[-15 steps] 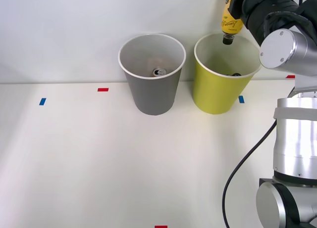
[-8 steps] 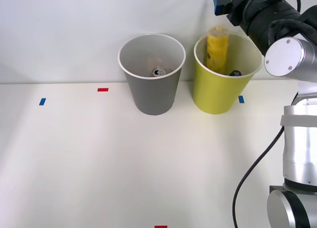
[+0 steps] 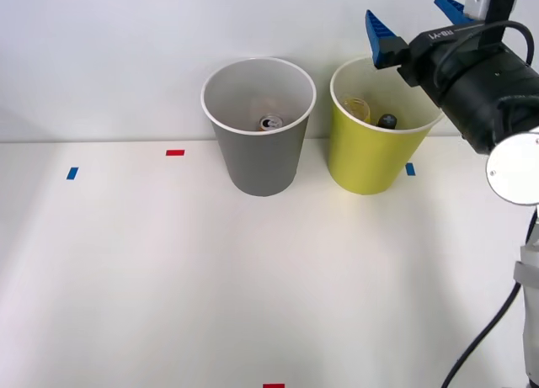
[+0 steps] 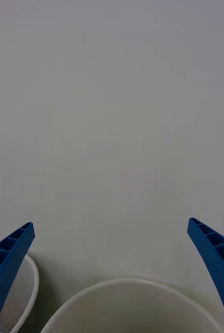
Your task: Put cans in the gray bin, plastic bottles in the light green bin
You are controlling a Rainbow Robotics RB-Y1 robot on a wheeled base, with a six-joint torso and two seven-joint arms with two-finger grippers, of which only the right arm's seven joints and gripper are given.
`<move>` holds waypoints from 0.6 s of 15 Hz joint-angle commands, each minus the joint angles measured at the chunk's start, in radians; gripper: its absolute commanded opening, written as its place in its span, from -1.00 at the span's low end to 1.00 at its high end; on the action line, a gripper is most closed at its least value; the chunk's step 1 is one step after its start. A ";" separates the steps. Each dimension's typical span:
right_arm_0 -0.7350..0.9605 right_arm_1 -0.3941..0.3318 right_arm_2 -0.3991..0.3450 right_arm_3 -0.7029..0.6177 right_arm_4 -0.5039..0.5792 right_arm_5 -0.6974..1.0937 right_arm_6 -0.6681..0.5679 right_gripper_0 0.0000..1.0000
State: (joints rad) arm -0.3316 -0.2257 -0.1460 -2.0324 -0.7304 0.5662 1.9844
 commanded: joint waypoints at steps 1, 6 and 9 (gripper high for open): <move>0.192 -0.023 0.042 -0.161 -0.053 -0.081 -0.003 1.00; 0.506 -0.063 0.279 -0.192 -0.098 -0.477 0.024 1.00; 0.663 -0.083 0.381 -0.190 -0.087 -0.609 0.034 1.00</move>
State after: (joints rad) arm 0.2698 -0.2970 0.1926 -2.2229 -0.8219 0.0085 2.0116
